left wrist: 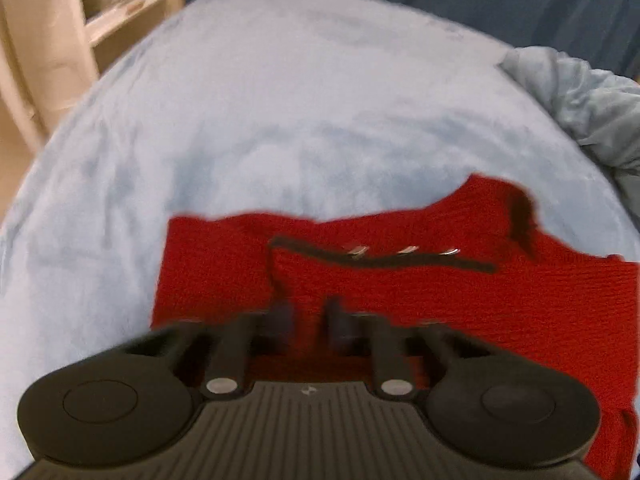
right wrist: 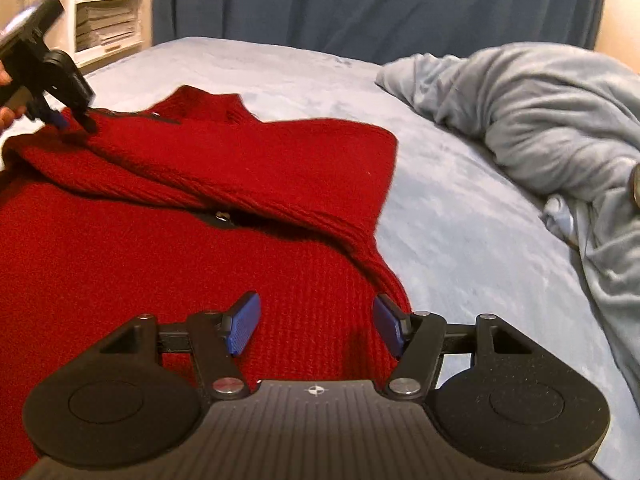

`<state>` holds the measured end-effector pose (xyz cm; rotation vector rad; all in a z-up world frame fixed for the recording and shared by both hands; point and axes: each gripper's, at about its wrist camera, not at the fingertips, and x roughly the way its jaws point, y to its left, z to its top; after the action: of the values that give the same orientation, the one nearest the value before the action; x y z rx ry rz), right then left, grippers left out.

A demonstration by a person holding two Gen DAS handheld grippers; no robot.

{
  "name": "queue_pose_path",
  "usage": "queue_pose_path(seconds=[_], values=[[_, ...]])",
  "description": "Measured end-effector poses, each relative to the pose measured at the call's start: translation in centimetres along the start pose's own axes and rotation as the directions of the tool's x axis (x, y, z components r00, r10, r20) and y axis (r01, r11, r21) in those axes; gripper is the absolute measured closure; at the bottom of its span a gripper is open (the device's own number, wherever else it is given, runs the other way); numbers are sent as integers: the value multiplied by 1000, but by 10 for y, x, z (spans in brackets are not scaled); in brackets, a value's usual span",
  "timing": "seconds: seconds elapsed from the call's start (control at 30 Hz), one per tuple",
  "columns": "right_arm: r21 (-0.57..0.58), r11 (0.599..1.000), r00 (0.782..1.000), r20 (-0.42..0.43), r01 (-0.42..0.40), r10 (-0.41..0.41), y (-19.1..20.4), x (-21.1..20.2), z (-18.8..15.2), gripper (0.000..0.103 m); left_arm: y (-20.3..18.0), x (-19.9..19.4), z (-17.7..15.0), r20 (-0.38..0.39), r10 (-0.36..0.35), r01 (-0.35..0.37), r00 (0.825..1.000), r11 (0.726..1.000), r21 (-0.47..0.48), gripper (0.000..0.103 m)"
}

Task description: Fold small clothes

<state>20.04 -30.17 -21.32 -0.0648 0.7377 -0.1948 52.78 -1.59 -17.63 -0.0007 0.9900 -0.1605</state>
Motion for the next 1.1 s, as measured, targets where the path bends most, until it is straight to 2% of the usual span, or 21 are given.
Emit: queue_pose_path(seconds=[0.1,0.17,0.23,0.33,0.37,0.4,0.47,0.57,0.6,0.67,0.73,0.8,0.83,0.87,0.9,0.93,0.97,1.0,1.03,1.1], values=[[42,999,1000,19,15,-16,-3,-2,0,39,2,-51,7,72,-112,116,991,992,-55,89],[64,998,998,53,24,-27,-2,-7,4,39,10,-82,10,91,-147,153,985,986,-67,89],[84,996,996,78,29,-36,-1,-9,9,39,24,-91,9,67,-124,129,990,990,-65,89],[99,995,994,104,18,-28,2,-8,16,39,44,-60,4,16,-35,36,999,995,-90,81],[94,995,993,112,15,-26,4,-5,20,39,47,-46,0,-7,-16,16,1000,996,-91,74],[84,996,991,128,17,-28,5,-3,25,39,49,-30,-4,-37,10,-13,999,997,-79,55],[63,998,983,181,28,-39,4,6,41,40,50,-7,-14,-97,115,-122,989,990,-68,32],[45,999,974,224,17,-26,-12,31,74,47,53,-17,-34,-10,91,-91,996,993,-79,10],[73,997,976,215,8,-24,-22,42,86,47,54,-22,-39,13,83,-82,996,994,-75,10],[225,974,991,135,-37,7,-55,72,109,46,52,-25,-46,29,73,-71,997,997,-41,9],[413,903,993,55,-121,108,-91,105,121,42,52,-20,-47,17,80,-80,997,997,-20,9],[512,836,976,22,-199,219,-110,131,124,38,55,-14,-48,-1,79,-79,997,996,-31,8],[542,815,970,0,-205,244,-114,141,123,38,55,-13,-48,-4,79,-79,997,995,-52,7],[554,807,965,-26,-204,262,-113,150,124,38,55,-11,-47,-2,88,-88,996,994,-68,5],[521,830,964,-51,-198,262,-108,158,124,45,54,-10,-48,3,100,-99,995,992,-75,3],[437,889,979,-81,-133,187,-98,162,124,59,51,-9,-49,7,107,-106,994,992,-72,2],[343,939,990,-120,-33,79,-87,168,123,87,49,-7,-50,10,108,-107,994,992,-66,0],[256,959,982,-174,118,-74,-78,180,117,91,46,-5,-53,13,104,-103,995,993,-57,0],[218,946,956,-222,241,-193,-76,190,109,99,44,-3,-54,14,114,-113,993,992,-52,0],[203,950,965,-160,238,-208,-73,188,100,100,41,-3,-57,33,128,-127,991,991,-41,0]])
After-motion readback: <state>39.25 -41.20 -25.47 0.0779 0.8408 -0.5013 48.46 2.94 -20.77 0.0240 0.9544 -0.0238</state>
